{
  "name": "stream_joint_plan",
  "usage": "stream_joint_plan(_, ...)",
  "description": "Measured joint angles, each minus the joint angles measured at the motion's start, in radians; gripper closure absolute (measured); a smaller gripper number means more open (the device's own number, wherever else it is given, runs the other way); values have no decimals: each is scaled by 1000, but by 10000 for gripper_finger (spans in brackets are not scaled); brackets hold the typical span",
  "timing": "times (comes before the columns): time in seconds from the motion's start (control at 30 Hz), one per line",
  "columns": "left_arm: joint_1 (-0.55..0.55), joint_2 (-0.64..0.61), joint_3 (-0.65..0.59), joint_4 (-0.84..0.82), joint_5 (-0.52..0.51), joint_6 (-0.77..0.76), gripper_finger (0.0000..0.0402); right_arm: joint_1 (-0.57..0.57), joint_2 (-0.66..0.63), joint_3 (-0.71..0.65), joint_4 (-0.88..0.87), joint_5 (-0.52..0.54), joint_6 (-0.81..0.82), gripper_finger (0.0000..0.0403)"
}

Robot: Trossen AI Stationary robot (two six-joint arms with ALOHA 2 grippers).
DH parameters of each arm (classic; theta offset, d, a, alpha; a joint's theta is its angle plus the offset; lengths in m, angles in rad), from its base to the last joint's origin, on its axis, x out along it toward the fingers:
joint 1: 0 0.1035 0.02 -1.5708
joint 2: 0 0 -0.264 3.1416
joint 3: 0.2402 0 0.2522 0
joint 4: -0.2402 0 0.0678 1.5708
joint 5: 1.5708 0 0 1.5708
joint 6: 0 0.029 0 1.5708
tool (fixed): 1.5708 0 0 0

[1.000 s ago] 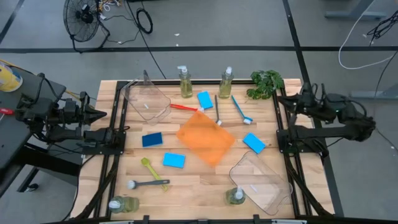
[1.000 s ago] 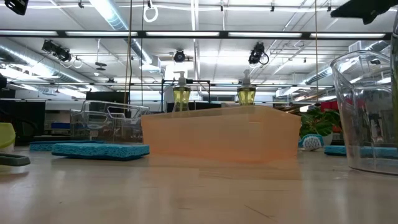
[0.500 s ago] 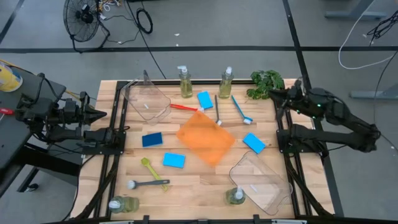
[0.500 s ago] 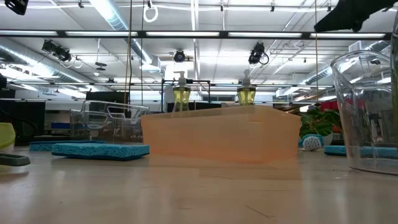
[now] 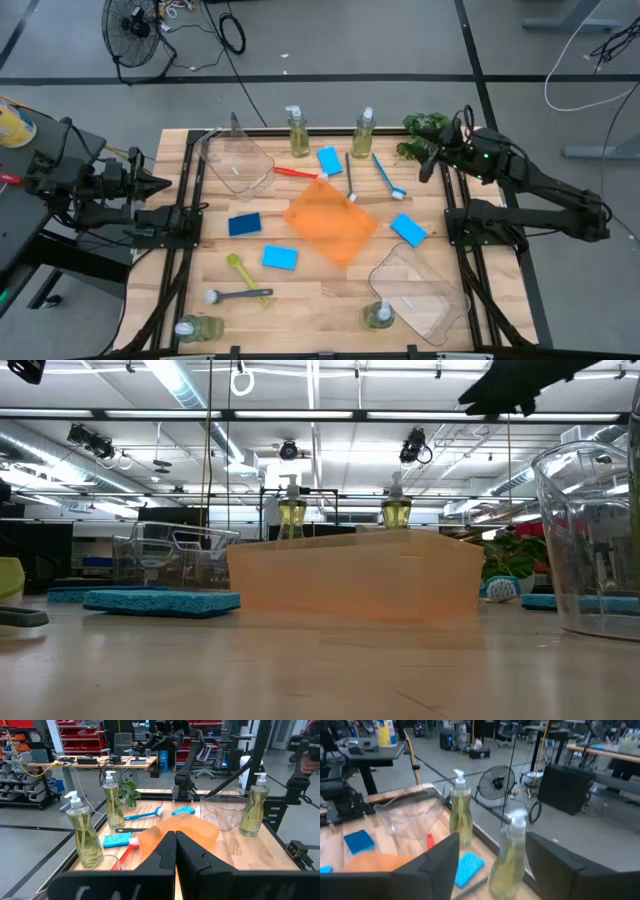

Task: Pick & Place Kitchen Sink Supplies
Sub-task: Put the yellow dish soap into the orange bin

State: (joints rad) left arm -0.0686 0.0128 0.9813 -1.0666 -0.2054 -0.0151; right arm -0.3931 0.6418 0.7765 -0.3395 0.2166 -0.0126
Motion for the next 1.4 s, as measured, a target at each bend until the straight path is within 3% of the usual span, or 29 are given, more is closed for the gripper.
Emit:
stream_joint_plan(0.2, 0, 0, 0, 0, 0, 0, 399, 0, 114, 0, 73, 1, -39, 123)
stream_joint_plan(0.37, 0, 0, 0, 0, 0, 0, 399, 0, 213, 0, 132, 8, -49, 115)
stream_joint_plan(0.63, 0, 0, 0, 0, 0, 0, 399, -1, 320, 0, 283, 204, -17, 123)
stream_joint_plan(0.73, 0, 0, 0, 0, 0, 0, 399, -11, 352, 0, 331, 229, 6, 124)
stream_joint_plan(0.9, 0, 0, 0, 0, 0, 0, 399, -39, 403, 0, 354, 214, 8, 124)
stream_joint_plan(1.17, 0, 0, 0, 0, 0, 0, 399, -90, 454, 0, 364, 31, -12, 124)
stream_joint_plan(1.4, 0, 0, 0, 0, 0, 0, 399, -119, 449, 0, 363, 10, -61, 124)
